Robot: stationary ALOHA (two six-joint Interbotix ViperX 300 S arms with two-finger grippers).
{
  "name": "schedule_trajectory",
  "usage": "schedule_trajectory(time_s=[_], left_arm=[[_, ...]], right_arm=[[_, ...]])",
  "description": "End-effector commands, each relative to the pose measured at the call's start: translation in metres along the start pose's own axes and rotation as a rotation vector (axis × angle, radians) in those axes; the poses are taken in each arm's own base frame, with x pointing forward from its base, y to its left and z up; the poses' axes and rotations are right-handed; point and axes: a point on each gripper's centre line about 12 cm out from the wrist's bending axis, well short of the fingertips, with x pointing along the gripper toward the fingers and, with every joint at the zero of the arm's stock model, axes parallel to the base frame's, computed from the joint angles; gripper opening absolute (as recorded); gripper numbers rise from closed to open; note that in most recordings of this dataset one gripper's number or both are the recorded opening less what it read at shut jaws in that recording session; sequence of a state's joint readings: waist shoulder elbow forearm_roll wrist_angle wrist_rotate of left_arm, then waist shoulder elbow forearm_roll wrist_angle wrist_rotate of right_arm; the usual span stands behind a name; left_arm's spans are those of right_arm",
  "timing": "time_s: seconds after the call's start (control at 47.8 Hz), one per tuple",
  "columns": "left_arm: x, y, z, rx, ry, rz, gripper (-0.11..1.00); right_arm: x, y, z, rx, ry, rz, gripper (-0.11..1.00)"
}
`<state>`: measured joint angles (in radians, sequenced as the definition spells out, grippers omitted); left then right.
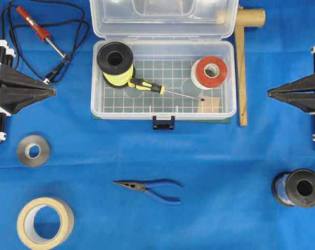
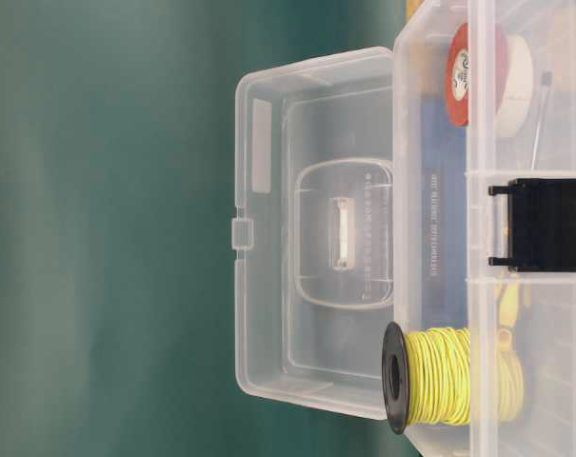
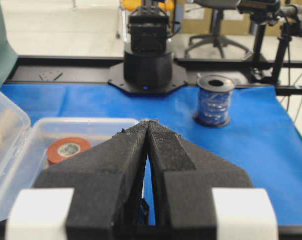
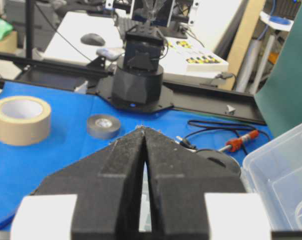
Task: Pick the screwdriver from the toolbox among several items.
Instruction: 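Move the right gripper over the yellow-black screwdriver in the toolbox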
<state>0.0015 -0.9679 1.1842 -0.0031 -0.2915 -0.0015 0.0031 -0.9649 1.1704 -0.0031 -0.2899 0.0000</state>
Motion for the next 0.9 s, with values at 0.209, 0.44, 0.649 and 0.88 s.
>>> schedule_trajectory(time_s=[0.209, 0.44, 0.649, 0.88], left_arm=[[0.003, -0.002, 0.006, -0.024, -0.020, -0.005, 0.00], [0.003, -0.001, 0.008, -0.026, -0.029, -0.001, 0.00], [0.003, 0.000, 0.008, -0.028, -0.034, 0.002, 0.00], [0.001, 0.001, 0.011, -0.029, -0.049, 0.007, 0.00]], right_arm=[[0.042, -0.008, 0.019, 0.112, 0.153, -0.044, 0.00], [0.097, -0.032, 0.016, 0.264, 0.356, -0.148, 0.00], [0.148, -0.065, -0.013, 0.426, 0.528, -0.275, 0.05], [0.198, -0.087, -0.048, 0.487, 0.777, -0.345, 0.65]])
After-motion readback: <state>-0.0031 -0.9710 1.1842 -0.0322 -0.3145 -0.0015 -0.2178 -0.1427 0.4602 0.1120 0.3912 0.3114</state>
